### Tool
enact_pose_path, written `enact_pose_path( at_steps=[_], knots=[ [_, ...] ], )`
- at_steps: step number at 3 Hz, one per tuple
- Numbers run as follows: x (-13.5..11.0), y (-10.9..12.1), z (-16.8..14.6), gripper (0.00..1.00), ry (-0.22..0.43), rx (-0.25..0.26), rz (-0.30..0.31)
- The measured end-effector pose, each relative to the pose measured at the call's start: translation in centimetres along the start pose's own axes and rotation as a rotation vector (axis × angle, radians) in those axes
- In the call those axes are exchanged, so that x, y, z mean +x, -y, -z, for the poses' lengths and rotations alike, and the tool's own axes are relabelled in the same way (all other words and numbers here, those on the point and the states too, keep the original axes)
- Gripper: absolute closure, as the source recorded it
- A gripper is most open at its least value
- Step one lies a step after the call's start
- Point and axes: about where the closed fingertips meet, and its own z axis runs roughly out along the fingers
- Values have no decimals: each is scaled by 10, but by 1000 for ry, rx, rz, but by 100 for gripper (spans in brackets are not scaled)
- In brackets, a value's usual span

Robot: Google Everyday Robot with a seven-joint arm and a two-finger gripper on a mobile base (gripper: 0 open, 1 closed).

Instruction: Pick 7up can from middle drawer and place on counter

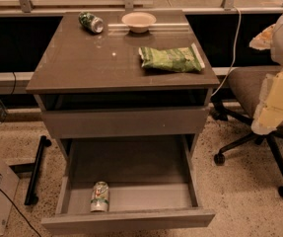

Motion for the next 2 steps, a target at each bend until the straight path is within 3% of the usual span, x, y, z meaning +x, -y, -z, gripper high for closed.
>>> enact_pose_path(
  at_steps=[1,2],
  knots=[
    [-1,0,-2,0,-2,2,-5],
    [-17,-1,-40,0,-26,21,-78]
  ],
)
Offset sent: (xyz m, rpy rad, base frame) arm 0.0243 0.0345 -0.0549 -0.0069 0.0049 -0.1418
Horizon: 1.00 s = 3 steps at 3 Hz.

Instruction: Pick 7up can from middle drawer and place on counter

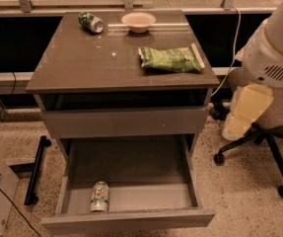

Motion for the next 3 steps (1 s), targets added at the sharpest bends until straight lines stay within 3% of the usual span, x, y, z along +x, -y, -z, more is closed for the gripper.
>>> enact_pose_path(
  at_steps=[1,2,3],
  knots=[
    [-11,-3,-43,0,-12,9,-110],
    [-11,-3,-44,0,-10,14,-153],
    [-24,-3,-66,0,-3,-10,-186]
  ],
)
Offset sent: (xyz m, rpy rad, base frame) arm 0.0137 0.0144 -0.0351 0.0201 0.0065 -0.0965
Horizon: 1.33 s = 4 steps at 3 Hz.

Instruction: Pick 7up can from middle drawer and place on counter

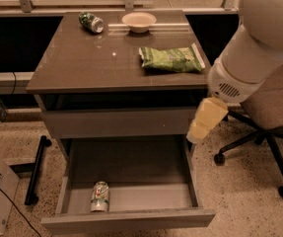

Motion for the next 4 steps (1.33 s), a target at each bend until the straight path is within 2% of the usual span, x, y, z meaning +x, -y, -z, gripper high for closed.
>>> enact_pose_path(
  at_steps=[1,3,4],
  knots=[
    [-32,-18,-49,0,10,-68,-40],
    [-77,-55,-151,0,-31,-194,-124],
    [-87,-78,-217,0,-85,-268,-222]
  ],
)
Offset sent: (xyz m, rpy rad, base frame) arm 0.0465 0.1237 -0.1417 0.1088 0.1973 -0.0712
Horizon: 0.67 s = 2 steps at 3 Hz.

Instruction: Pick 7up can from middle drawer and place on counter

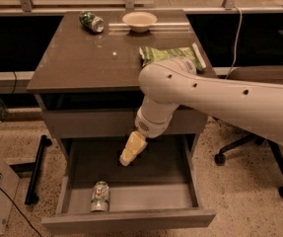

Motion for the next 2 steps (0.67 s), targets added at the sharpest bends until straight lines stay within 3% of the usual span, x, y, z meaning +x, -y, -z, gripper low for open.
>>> enact_pose_path(
  at_steps=[1,2],
  knots=[
    [0,0,0,0,0,0,-4],
    [-8,-7,-21,0,-27,-11,-40]
  ],
)
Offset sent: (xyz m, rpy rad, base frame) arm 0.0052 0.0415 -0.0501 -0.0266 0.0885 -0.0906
